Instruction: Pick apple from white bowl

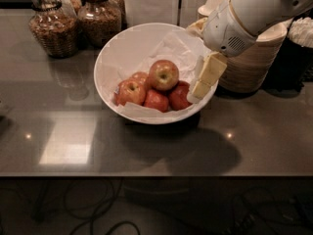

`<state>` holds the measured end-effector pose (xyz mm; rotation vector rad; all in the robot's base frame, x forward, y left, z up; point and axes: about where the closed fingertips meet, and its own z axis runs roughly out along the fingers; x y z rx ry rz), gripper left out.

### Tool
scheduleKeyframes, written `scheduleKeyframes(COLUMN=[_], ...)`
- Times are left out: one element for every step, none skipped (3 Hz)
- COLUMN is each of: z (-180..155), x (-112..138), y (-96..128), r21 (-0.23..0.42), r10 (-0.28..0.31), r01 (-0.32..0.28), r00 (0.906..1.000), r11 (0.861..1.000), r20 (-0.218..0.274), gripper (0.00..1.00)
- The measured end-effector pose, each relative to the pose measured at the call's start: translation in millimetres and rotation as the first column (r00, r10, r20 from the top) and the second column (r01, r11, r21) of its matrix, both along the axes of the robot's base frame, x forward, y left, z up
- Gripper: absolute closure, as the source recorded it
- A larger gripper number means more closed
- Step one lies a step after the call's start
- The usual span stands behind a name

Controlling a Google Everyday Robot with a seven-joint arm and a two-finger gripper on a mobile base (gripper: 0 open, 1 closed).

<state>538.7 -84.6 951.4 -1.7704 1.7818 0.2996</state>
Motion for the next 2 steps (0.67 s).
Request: scheduleKeyframes(z=[-4, -7], x=[16, 28], y=[16, 24], r21=[0.083, 0.141], r10=[0.046, 0.075], r01=[-0.044, -0.067], r00=[0.9986, 0.9958], r11=[0.996, 0.988], r20=[-0.026, -0.053], gripper=[0.00, 0.00])
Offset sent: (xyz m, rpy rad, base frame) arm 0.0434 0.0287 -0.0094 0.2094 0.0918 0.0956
